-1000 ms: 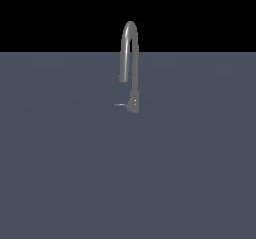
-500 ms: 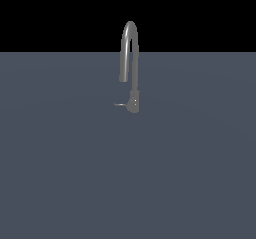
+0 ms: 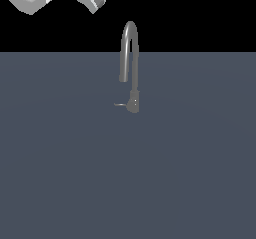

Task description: Turn on the faucet by rotating a designated handle.

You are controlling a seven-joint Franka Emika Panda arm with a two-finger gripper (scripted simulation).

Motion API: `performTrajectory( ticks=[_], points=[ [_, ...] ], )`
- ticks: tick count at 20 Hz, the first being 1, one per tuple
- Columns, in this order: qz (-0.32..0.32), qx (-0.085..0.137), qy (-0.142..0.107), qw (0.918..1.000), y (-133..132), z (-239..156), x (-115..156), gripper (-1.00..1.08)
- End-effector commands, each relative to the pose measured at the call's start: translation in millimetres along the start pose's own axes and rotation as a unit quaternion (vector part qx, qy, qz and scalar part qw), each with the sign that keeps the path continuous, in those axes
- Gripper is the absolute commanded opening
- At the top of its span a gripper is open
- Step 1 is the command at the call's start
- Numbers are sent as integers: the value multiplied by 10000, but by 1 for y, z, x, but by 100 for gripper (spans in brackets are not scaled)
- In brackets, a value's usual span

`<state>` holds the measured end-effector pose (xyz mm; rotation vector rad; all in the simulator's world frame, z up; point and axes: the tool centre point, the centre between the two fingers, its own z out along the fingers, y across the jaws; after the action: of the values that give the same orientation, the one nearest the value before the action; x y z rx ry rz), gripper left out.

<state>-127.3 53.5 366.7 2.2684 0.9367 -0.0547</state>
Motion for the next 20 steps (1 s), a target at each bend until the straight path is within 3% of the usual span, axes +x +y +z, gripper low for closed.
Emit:
performTrajectory(
  ticks=[1,10,20],
  points=[
    [-283,-258,-19,9993,-4,7,11,-100],
    [-1148,-1062,-94,9877,-17,33,41,-100],
    [-1965,-1840,-167,9629,-29,61,69,-100]
  ],
)
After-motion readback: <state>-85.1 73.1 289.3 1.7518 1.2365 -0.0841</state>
